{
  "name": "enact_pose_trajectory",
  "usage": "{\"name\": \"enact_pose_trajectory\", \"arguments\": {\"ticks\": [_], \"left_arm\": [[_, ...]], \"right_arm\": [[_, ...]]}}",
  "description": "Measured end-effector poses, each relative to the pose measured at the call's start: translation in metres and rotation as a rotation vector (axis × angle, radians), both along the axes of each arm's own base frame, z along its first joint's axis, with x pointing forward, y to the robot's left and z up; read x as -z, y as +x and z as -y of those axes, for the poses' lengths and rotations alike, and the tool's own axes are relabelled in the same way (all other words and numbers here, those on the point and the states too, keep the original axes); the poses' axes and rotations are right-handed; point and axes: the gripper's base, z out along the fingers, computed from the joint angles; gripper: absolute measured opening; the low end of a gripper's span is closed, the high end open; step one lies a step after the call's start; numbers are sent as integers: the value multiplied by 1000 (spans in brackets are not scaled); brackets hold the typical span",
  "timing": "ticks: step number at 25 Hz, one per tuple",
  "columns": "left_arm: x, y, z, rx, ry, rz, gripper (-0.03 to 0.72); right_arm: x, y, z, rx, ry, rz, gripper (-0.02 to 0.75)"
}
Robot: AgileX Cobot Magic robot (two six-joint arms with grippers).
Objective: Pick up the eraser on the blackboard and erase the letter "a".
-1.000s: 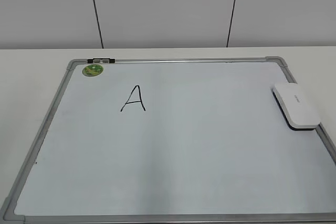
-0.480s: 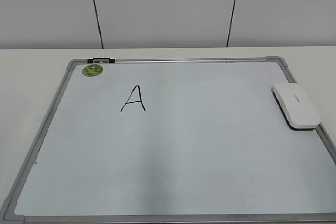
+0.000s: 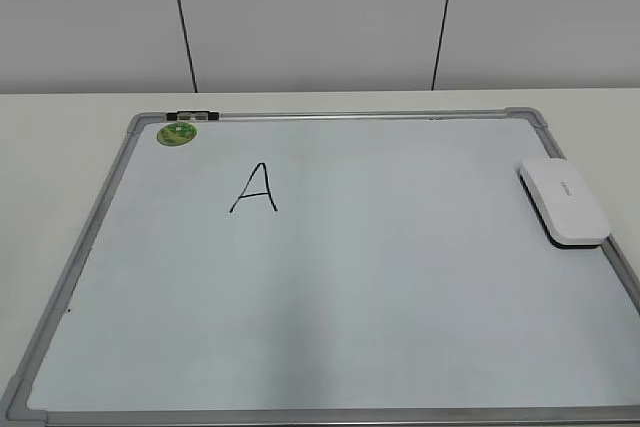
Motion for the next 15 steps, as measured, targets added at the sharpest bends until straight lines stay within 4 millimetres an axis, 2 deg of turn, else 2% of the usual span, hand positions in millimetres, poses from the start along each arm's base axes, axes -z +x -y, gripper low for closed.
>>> {"name": "enact_pose_trajectory", "arguments": {"ticks": [15], "left_arm": [[3,-1,-2,-7,24,-21,299]], "right_arm": [[0,0,2,6,-27,0,533]]}}
